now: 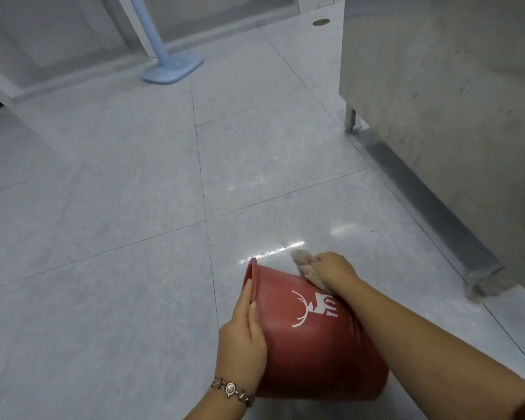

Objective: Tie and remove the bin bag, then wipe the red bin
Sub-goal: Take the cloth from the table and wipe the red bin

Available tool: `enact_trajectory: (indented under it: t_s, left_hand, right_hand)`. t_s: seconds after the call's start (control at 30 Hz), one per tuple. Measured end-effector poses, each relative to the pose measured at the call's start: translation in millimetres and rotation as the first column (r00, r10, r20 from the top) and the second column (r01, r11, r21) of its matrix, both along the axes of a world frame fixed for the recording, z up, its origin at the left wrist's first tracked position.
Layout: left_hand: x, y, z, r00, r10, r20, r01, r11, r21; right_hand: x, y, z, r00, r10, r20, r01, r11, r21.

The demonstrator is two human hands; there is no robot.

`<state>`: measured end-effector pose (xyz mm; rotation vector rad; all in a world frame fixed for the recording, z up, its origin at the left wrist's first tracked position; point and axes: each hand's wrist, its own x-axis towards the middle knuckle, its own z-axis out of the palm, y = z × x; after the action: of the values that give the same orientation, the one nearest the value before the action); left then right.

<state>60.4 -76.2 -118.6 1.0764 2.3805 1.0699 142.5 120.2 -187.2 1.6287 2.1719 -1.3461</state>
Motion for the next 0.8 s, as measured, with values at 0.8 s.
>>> enact_trajectory:
  t_s: [0.8]
  left_hand:
    - [-18.0, 24.6, 7.7, 0.997, 0.078, -0.028, -0.076, 0.994, 0.075]
  right_hand:
    - [38.3, -16.3, -16.6, 0.878, -0.383, -0.287, 0.427, 0.898, 0.107]
